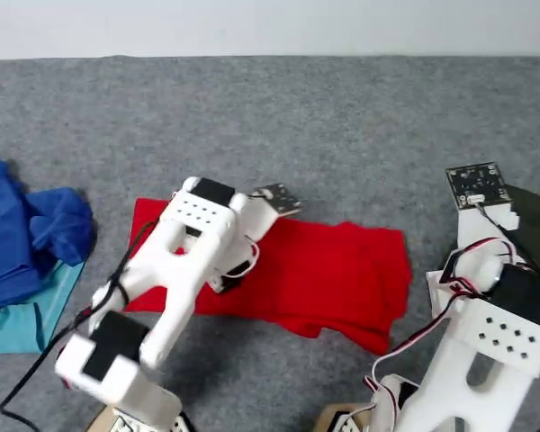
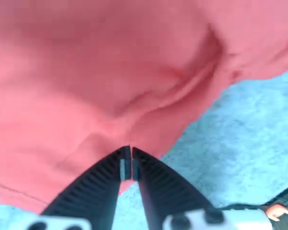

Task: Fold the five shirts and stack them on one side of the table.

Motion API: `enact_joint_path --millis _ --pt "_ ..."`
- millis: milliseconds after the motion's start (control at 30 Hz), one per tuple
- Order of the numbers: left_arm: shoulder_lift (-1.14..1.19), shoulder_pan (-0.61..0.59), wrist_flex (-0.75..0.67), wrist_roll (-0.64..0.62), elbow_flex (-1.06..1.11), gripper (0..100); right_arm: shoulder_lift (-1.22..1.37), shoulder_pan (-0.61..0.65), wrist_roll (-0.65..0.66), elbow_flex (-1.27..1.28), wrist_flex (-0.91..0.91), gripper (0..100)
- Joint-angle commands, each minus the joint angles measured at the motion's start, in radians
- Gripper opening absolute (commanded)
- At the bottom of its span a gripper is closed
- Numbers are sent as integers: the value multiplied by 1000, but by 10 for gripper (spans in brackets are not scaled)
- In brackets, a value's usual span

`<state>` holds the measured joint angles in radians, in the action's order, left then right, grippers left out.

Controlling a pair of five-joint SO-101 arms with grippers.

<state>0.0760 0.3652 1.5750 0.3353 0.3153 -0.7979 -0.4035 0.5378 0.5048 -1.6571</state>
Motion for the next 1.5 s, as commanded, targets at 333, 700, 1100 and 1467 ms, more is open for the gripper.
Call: enact_joint_path --millis 333,700,1100,1467 --pt "-66 319 -71 -46 -28 15 -24 -114 8 -106 -61 187" --pt "41 485 -178 -46 -41 16 -22 -512 9 -146 111 187" --pt "91 546 -273 -40 -82 29 -22 -547 80 -143 104 187" --pt "258 549 -308 -26 -140 80 -22 -545 80 -143 102 187"
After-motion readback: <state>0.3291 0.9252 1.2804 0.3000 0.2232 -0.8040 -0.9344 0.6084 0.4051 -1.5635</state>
